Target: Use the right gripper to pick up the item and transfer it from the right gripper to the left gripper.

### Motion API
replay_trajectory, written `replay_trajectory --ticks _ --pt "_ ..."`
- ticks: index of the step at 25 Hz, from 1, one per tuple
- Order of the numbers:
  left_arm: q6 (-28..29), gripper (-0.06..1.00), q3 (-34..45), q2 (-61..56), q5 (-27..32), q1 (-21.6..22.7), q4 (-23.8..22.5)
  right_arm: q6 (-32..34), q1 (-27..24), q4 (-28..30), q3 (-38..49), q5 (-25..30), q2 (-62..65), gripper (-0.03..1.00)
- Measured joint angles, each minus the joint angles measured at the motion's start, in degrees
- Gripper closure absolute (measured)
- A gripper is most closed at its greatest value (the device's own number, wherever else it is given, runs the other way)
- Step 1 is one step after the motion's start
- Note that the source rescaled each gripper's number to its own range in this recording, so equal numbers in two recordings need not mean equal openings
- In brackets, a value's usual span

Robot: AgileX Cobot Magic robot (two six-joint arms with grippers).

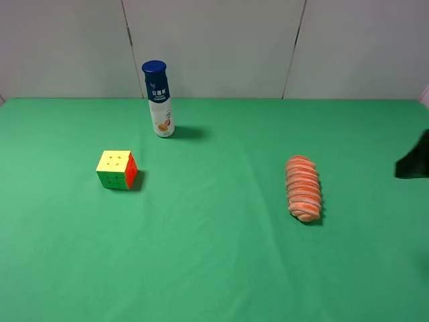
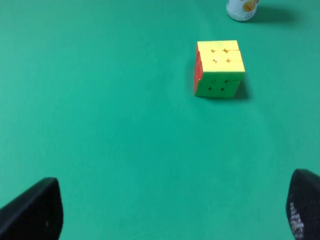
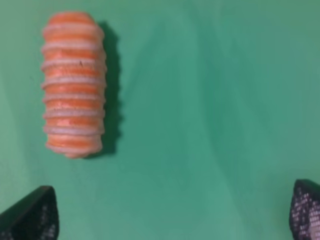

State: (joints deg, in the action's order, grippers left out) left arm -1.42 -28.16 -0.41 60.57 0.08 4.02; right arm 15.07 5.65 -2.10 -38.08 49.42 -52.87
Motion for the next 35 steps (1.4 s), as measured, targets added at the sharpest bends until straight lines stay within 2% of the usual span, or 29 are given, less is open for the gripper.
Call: replay_trajectory --ticks 6,13,20,29,35 --pt "0.00 -0.06 0.00 0.00 0.00 0.00 0.00 0.05 4.03 -1.74 -5.05 -3.95 -19.88 -0.03" --pt "0.00 -0.06 0.00 0.00 0.00 0.00 0.00 0.32 9.89 -2.16 -10.63 -9.48 -34.13 -0.03" --pt "0.00 -0.06 0.00 0.00 0.00 0.00 0.00 2.68 15.02 -3.93 -10.93 -15.48 -40.09 -0.03" --pt "0.00 -0.06 0.00 0.00 0.00 0.00 0.00 7.33 15.17 -0.28 -10.93 -17.09 -44.88 -0.03" --pt "0.00 -0.06 0.00 0.00 0.00 0.00 0.00 9.57 15.17 0.32 -10.98 -20.78 -46.76 -0.03"
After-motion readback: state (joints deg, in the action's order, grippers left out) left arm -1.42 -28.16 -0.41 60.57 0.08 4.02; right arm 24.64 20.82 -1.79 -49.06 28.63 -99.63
